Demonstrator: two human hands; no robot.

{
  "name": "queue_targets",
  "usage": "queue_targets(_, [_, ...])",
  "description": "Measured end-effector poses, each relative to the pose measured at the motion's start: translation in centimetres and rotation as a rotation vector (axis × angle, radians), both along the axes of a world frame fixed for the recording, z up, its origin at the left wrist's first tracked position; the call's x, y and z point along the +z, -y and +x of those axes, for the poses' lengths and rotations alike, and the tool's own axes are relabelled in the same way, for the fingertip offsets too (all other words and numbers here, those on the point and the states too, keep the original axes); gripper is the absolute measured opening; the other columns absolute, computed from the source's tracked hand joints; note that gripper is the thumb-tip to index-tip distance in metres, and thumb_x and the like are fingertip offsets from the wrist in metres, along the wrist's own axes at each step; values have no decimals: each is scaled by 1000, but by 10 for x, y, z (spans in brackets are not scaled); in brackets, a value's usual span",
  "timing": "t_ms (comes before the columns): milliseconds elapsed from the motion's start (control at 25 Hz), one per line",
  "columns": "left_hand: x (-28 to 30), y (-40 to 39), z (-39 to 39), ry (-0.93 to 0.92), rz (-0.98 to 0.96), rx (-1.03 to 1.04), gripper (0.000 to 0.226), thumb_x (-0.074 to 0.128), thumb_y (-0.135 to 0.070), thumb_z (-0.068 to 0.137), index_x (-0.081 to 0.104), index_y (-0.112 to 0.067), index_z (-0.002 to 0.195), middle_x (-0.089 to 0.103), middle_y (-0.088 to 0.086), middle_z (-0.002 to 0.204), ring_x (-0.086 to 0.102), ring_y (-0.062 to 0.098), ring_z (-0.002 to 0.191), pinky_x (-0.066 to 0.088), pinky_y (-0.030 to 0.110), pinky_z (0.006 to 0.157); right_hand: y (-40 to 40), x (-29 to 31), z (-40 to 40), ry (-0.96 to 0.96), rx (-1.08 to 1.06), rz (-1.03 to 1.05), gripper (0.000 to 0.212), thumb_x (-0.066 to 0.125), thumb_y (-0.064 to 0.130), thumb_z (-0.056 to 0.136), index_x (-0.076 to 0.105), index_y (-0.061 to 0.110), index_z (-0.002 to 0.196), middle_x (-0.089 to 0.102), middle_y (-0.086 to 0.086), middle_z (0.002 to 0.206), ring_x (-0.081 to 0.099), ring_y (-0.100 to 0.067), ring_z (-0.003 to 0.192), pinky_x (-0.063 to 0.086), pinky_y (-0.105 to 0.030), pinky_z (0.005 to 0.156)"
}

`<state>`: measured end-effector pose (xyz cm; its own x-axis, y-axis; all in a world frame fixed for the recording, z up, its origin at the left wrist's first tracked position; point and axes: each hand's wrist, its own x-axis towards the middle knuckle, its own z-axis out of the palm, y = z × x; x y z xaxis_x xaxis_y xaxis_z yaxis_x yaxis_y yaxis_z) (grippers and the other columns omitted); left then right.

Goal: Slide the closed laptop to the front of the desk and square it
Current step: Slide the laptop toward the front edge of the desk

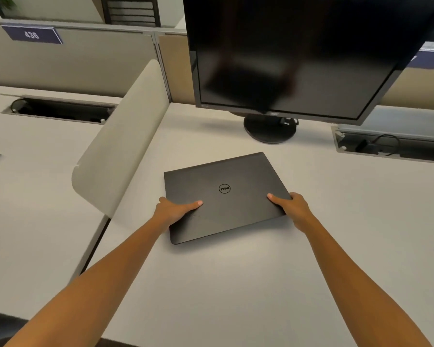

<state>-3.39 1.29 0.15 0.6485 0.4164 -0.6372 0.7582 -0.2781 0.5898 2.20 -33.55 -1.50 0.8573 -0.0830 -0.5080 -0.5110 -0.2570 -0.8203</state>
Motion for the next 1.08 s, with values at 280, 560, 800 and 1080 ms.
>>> queue_targets(280, [-1, 44, -33, 24, -4, -84, 146, 85, -79, 24, 35, -12, 144, 52, 7, 141, 52, 31, 129, 49, 48, 105, 48, 3, -56, -30, -100, 62, 63, 86, 44, 67, 66, 6, 113, 73, -10, 114, 70, -30, 103, 55, -48, 97])
queue_targets(560, [1, 72, -57, 49, 17, -179, 134, 88, -75, 30, 41, -13, 139, 55, 4, 136, 56, 28, 125, 50, 45, 104, 74, 3, -129, -31, -258, 125, 39, 79, 26, 83, 66, 4, 111, 72, -12, 113, 69, -32, 104, 54, -49, 98])
queue_targets(800, [-1, 79, -81, 57, 34, -213, 128, 90, -72, 29, 40, -12, 131, 53, 4, 130, 56, 27, 122, 51, 45, 101, 80, 0, -184, -14, -301, 96, 39, 76, 26, 86, 63, 8, 118, 69, -9, 118, 66, -27, 107, 54, -43, 95])
queue_targets(1080, [-3, 84, -95, 72, 100, -217, 129, 90, -75, 28, 39, -7, 126, 51, 8, 126, 56, 28, 116, 53, 46, 98, 78, 2, -197, 16, -408, 68, 66, 78, 26, 85, 45, 18, 142, 53, -1, 128, 53, -25, 120, 44, -37, 100])
